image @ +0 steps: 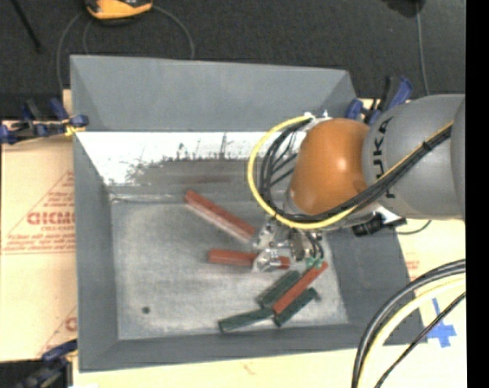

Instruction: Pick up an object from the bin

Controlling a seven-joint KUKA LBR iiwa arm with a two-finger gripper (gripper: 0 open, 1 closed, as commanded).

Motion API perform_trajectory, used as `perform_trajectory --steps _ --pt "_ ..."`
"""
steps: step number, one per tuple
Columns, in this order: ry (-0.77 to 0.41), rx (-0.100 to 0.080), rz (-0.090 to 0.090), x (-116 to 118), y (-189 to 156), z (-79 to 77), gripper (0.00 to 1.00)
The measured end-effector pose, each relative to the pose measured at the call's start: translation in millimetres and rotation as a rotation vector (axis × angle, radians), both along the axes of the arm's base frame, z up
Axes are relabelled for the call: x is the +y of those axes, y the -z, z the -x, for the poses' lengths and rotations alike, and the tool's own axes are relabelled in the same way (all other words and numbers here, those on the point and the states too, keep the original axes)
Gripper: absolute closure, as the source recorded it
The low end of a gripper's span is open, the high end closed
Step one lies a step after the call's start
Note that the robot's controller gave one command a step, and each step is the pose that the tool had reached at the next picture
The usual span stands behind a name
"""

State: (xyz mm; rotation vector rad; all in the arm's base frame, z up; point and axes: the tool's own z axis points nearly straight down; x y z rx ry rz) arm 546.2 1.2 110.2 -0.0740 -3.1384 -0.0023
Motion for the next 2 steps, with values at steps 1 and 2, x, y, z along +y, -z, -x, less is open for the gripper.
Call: perform_trajectory --steps 1,2 --pt "0.002 -0.001 0.001 0 -19 -0.5 1.00" --pt "0.004 0.000 0.001 0 -40 -0.2 1.00"
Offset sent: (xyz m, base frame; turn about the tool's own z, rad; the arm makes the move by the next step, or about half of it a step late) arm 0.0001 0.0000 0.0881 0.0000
